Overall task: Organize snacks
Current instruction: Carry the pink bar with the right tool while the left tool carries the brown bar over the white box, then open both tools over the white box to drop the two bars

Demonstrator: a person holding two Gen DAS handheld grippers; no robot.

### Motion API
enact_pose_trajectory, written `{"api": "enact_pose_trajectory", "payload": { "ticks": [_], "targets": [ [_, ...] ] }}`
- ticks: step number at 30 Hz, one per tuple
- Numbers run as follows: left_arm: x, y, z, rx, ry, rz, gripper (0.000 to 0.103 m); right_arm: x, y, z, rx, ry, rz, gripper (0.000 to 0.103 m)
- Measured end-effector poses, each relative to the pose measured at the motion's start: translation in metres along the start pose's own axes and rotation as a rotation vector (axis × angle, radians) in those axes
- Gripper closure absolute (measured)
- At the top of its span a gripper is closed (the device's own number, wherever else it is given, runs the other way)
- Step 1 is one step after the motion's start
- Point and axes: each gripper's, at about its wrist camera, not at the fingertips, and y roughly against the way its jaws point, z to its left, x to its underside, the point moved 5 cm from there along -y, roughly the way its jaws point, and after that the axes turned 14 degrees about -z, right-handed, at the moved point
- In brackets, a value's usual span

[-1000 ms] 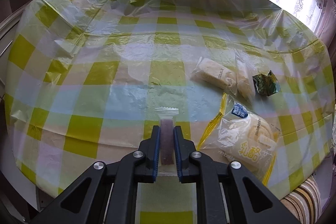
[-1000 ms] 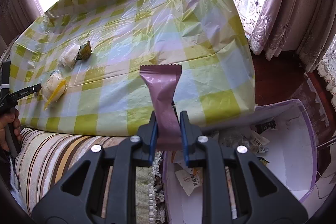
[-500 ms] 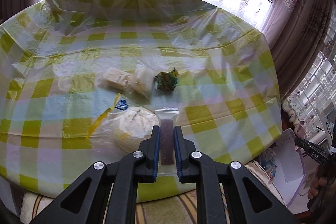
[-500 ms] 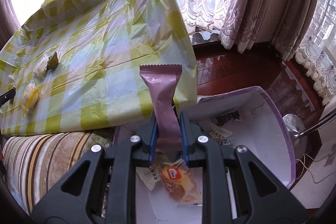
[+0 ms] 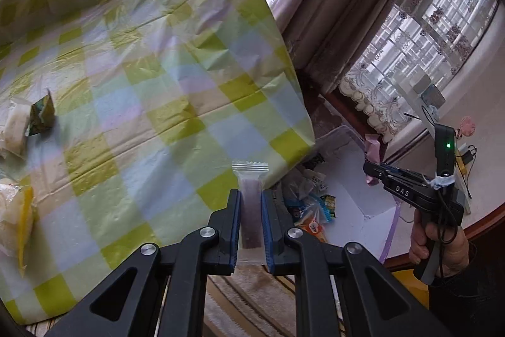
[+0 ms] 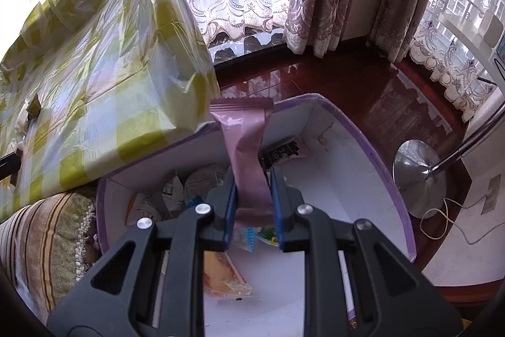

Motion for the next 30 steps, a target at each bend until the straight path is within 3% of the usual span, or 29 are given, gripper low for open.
{"api": "enact_pose_trajectory", "payload": {
  "ticks": [5, 11, 14, 16, 19, 21, 30],
  "targets": [
    [0.019, -0.026, -0.045, 0.11, -0.097, 0.126, 0.089, 0.022, -0.007, -0.017, 0.024, -0.008, 0.049, 0.08],
    [0.039, -0.034, -0.075, 0.193, -0.197, 0.221, 0.089, 0.044, -0.01, -0.038, 0.059, -0.028, 0.105, 0.079],
    [0.047, -0.038, -0.082, 0.217, -0.227, 0.266, 0.082, 0.049, -0.01, -0.043, 0.077, -0.042, 0.131, 0.074],
    [0.049, -0.039, -0.084, 0.211, -0.235, 0.273, 0.082, 0.049, -0.009, -0.042, 0.086, -0.049, 0.128, 0.055],
    [0.047, -0.036, -0.08, 0.206, -0.213, 0.264, 0.077, 0.043, -0.007, -0.035, 0.067, -0.039, 0.113, 0.046],
    [0.045, -0.035, -0.075, 0.199, -0.197, 0.255, 0.064, 0.04, -0.007, -0.028, 0.055, -0.026, 0.11, 0.042],
    [0.025, -0.027, -0.038, 0.139, -0.098, 0.178, 0.057, 0.033, -0.008, 0.021, -0.005, 0.031, 0.11, 0.039]
  ]
}}
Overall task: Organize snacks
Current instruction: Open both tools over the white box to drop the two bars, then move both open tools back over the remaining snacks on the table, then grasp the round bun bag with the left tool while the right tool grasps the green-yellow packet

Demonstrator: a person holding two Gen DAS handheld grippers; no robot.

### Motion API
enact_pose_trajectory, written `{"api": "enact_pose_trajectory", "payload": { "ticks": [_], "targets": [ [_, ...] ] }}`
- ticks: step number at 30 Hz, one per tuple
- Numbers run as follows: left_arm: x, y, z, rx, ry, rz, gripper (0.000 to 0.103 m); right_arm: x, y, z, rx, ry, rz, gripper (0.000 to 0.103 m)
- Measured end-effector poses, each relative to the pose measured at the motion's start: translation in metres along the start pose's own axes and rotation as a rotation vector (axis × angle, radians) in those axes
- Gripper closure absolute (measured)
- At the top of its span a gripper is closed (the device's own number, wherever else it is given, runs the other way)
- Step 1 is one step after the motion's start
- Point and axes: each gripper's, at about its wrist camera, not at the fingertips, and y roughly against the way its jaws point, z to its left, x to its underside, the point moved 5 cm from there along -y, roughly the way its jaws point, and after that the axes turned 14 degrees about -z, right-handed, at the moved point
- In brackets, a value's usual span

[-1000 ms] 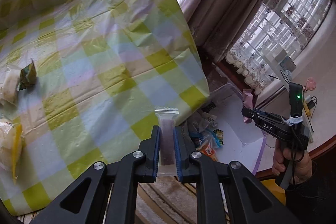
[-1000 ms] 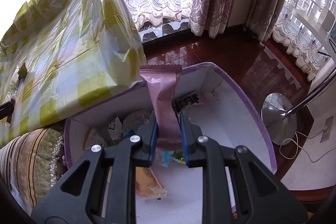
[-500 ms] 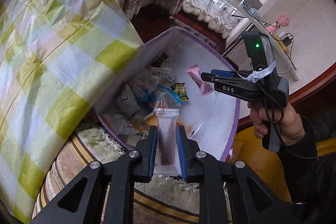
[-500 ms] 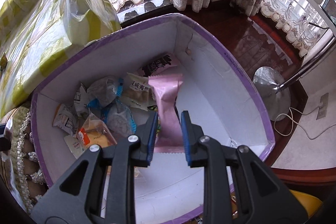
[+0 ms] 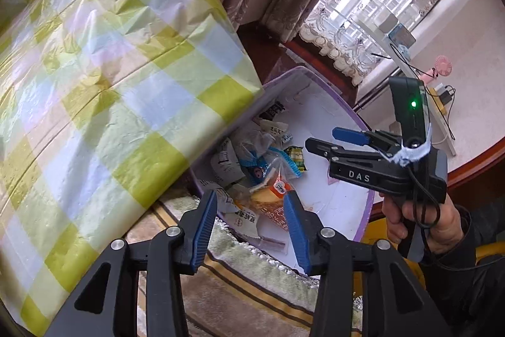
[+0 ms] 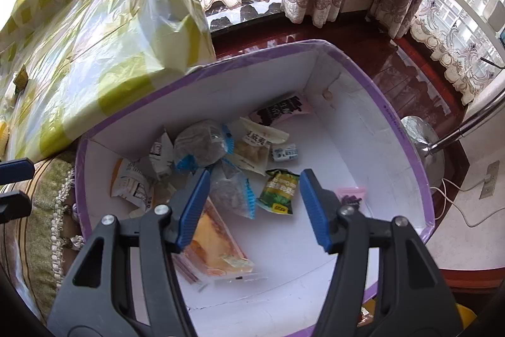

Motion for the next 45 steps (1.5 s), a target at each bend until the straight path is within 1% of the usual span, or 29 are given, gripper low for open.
{"api": "enact_pose_trajectory", "payload": {
  "ticks": [3, 6, 10, 14, 19, 23, 25, 28, 30, 34, 37, 39, 41, 45],
  "targets": [
    [-0.004, 0.008, 0.015, -0.022, 0.048, -0.039, 0.055, -0.005, 0.001, 0.019, -0.024, 0.019, -0.006, 0.039],
    [-0.008, 0.017, 0.032, -0.068, 0.091, -0.083, 0.054, -0.009, 0.003, 0.039, -0.051, 0.035, -0.011, 0.036],
    [-0.011, 0.034, 0.059, -0.15, 0.152, -0.141, 0.053, -0.016, 0.007, 0.072, -0.095, 0.076, -0.029, 0.035],
    [-0.011, 0.056, 0.085, -0.237, 0.212, -0.218, 0.052, -0.025, 0.012, 0.105, -0.144, 0.107, -0.049, 0.035],
    [-0.007, 0.084, 0.113, -0.321, 0.27, -0.3, 0.048, -0.031, 0.017, 0.152, -0.214, 0.16, -0.066, 0.034],
    [0.002, 0.105, 0.133, -0.378, 0.314, -0.344, 0.046, -0.035, 0.021, 0.184, -0.263, 0.173, -0.081, 0.034],
    [0.009, 0.118, 0.145, -0.405, 0.359, -0.376, 0.046, -0.036, 0.021, 0.2, -0.281, 0.173, -0.085, 0.034],
    [0.02, 0.146, 0.165, -0.467, 0.43, -0.433, 0.045, -0.036, 0.021, 0.221, -0.306, 0.183, -0.081, 0.034],
    [0.029, 0.162, 0.176, -0.513, 0.46, -0.46, 0.042, -0.036, 0.022, 0.233, -0.316, 0.198, -0.084, 0.034],
    [0.049, 0.19, 0.2, -0.577, 0.565, -0.511, 0.038, -0.038, 0.021, 0.247, -0.33, 0.214, -0.088, 0.034],
    [0.059, 0.203, 0.213, -0.614, 0.623, -0.53, 0.034, -0.038, 0.019, 0.255, -0.335, 0.219, -0.085, 0.033],
    [0.063, 0.205, 0.219, -0.624, 0.65, -0.527, 0.027, -0.039, 0.017, 0.259, -0.337, 0.218, -0.082, 0.033],
    [0.069, 0.202, 0.224, -0.616, 0.689, -0.506, 0.025, -0.039, 0.017, 0.262, -0.339, 0.222, -0.085, 0.033],
    [0.077, 0.188, 0.23, -0.565, 0.78, -0.46, 0.025, -0.041, 0.018, 0.268, -0.336, 0.235, -0.102, 0.033]
  ]
}}
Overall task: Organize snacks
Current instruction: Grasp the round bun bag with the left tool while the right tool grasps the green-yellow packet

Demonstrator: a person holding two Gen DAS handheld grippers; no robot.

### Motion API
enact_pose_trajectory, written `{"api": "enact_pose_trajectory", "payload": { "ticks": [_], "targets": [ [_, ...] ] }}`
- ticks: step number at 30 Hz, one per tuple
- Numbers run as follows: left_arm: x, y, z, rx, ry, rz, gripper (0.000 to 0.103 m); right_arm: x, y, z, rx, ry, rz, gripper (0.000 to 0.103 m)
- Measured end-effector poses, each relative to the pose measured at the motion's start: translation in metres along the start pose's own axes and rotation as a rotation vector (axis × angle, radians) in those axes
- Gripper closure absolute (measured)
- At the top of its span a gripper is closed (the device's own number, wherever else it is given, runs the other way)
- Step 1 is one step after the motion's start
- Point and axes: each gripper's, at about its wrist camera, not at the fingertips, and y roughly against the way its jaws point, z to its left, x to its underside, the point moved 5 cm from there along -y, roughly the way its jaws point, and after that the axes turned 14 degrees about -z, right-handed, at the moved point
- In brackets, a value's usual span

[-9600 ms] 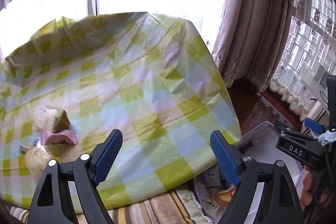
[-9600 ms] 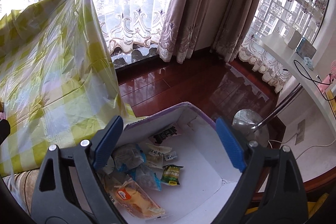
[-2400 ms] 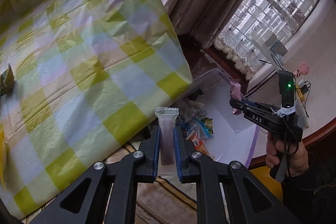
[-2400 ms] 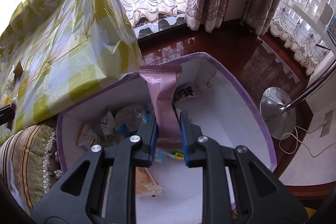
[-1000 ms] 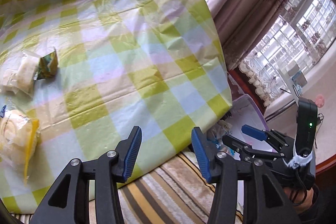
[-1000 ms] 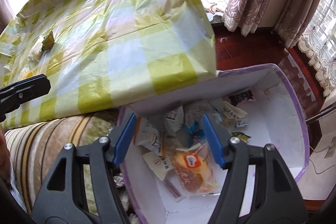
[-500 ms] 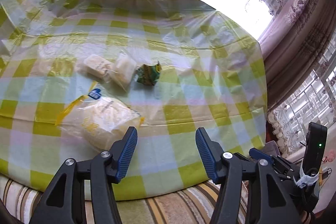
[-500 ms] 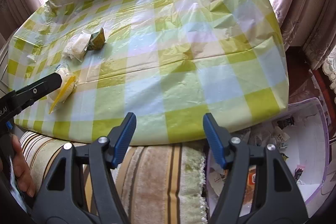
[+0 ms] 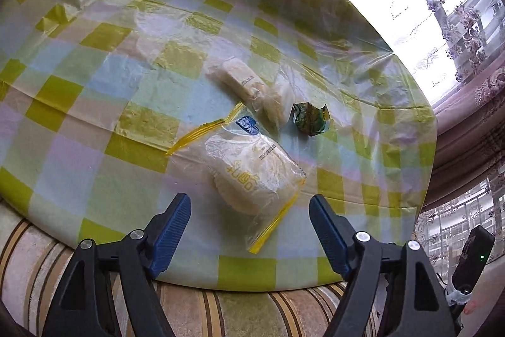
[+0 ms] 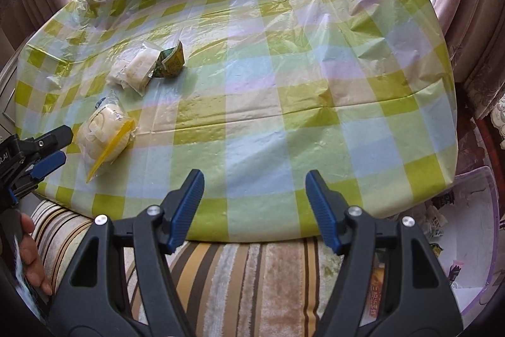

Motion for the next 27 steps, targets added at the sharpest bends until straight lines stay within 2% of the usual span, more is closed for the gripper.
{"api": "enact_pose_trajectory", "payload": {
  "ticks": [7, 9, 16, 24, 27],
  "targets": [
    [0.0, -0.022, -0.013, -0.019, 0.002, 0.033, 0.022, 0.001, -0.002, 0.003, -0.007, 0.014, -0.005, 0.032],
    [-0.003, -0.033, -0.02, -0.042, -0.016, 0.044, 0.018, 0.001, -0.002, 0.003, -0.009, 0.01, -0.007, 0.032],
    [-0.016, -0.064, -0.026, -0.107, -0.014, 0.055, 0.017, 0.002, -0.006, 0.001, -0.017, 0.0, -0.001, 0.031],
    [-0.006, -0.081, -0.043, -0.166, -0.284, 0.064, 0.018, -0.004, -0.017, 0.001, -0.009, -0.026, 0.001, 0.031],
    [-0.007, -0.082, -0.042, -0.168, -0.342, 0.065, 0.028, -0.012, -0.021, 0.003, 0.003, -0.034, -0.013, 0.031]
  ]
}}
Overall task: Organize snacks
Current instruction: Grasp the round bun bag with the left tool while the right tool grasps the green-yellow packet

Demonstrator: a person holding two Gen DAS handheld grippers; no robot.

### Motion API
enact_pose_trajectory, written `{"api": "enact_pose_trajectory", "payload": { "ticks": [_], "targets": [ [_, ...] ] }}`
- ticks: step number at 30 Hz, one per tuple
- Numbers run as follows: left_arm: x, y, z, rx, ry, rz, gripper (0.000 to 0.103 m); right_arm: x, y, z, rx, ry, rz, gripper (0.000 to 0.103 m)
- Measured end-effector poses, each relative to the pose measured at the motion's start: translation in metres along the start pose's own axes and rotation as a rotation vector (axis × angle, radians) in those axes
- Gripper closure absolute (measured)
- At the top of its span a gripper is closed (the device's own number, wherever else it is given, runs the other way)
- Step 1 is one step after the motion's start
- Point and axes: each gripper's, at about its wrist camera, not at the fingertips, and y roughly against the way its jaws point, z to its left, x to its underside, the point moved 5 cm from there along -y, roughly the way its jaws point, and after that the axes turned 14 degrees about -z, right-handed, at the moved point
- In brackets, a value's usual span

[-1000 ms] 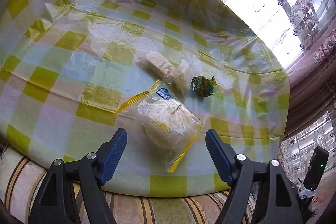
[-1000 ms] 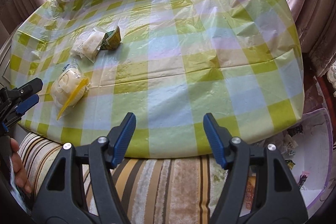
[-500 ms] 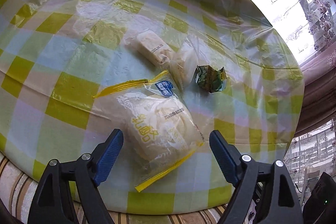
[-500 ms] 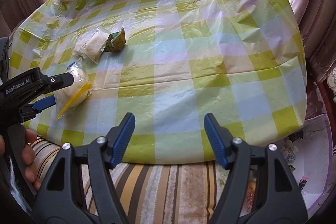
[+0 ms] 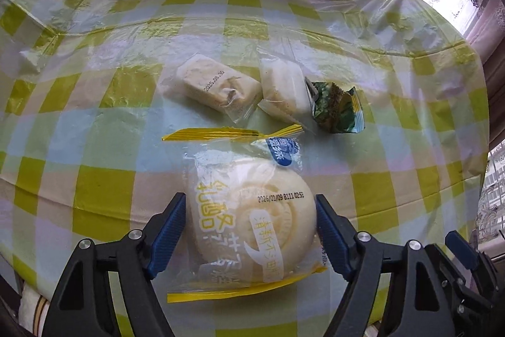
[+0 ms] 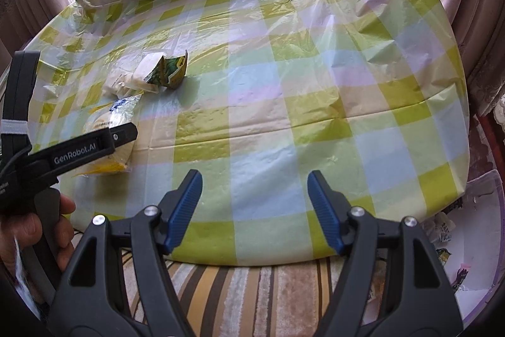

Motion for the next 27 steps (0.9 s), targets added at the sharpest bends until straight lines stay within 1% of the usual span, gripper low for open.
{"api": "enact_pose_trajectory", "payload": {
  "ticks": [1, 2, 6, 8, 16, 23, 27],
  "targets": [
    [0.0, 0.0, 0.001, 0.003, -0.009, -0.003, 0.029, -0.003, -0.002, 0.002, 0.002, -0.003, -0.005, 0.031],
    [0.0, 0.001, 0.002, 0.001, -0.017, -0.008, 0.033, -0.006, -0.005, 0.004, 0.003, -0.006, -0.008, 0.03],
    [-0.004, 0.0, 0.009, 0.016, -0.025, -0.029, 0.036, -0.019, -0.017, 0.016, -0.001, -0.022, -0.029, 0.03],
    [-0.003, 0.005, 0.019, 0.017, -0.004, -0.047, 0.037, -0.025, -0.022, 0.025, -0.017, -0.035, -0.046, 0.03],
    [-0.006, 0.012, 0.045, 0.04, 0.111, -0.119, 0.038, -0.047, -0.05, 0.063, -0.03, -0.051, -0.103, 0.03],
    [-0.011, 0.024, 0.063, 0.046, 0.189, -0.189, 0.039, -0.065, -0.072, 0.085, -0.009, -0.044, -0.129, 0.03],
    [-0.011, 0.023, 0.07, 0.057, 0.222, -0.194, 0.039, -0.069, -0.085, 0.096, 0.012, -0.017, -0.129, 0.03]
  ]
}}
